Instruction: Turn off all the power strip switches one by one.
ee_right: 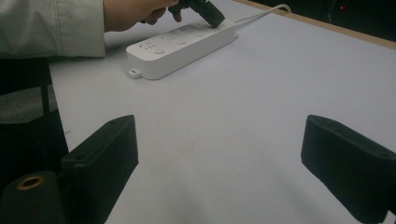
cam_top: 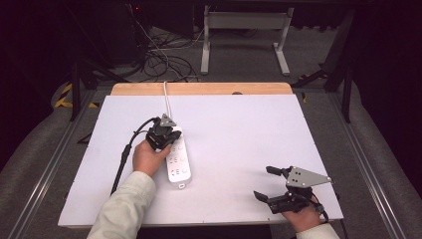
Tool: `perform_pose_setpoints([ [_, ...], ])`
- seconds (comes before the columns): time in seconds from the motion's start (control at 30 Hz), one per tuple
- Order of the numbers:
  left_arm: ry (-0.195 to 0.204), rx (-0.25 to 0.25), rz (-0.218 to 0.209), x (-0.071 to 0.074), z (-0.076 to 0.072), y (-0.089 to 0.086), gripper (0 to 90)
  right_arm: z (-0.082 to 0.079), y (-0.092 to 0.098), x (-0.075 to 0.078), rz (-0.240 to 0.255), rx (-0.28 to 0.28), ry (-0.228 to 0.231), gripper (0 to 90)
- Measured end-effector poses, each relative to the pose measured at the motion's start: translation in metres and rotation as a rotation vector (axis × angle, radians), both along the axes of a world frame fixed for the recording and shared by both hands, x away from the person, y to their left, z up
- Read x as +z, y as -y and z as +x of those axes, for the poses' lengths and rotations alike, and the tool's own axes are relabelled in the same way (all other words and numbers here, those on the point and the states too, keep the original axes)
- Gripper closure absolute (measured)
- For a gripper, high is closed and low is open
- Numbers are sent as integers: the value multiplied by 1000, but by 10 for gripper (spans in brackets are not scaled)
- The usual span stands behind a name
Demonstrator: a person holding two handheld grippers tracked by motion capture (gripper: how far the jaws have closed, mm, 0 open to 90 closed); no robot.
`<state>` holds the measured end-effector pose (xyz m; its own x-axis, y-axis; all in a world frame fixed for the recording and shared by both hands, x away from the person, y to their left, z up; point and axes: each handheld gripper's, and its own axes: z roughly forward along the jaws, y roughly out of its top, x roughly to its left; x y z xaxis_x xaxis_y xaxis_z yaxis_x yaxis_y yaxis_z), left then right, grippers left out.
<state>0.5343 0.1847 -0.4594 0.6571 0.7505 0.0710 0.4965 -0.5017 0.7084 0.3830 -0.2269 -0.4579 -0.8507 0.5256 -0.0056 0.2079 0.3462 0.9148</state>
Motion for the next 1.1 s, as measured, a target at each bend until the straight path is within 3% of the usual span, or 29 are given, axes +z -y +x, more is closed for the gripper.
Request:
perform_pose_setpoints([
  [0.43,4,4,26,0,-2,4,900,-1,-1,0,-1,1,1,117],
  [0.57,24,9,59,0,-4,8,900,-1,-1,0,-1,2,0,117],
  [0.9,11,18,50,0,-3,7,900,-2,-1,0,-1,0,0,117],
  [0.97,2,24,59,2,-3,9,900,-2,-1,0,-2,0,2,117],
  [1.03,-7,62,74,7,-3,10,900,-2,0,0,-1,-3,2,117],
  [1.1,-12,62,20,14,-5,6,900,-1,1,0,-2,-3,0,117],
])
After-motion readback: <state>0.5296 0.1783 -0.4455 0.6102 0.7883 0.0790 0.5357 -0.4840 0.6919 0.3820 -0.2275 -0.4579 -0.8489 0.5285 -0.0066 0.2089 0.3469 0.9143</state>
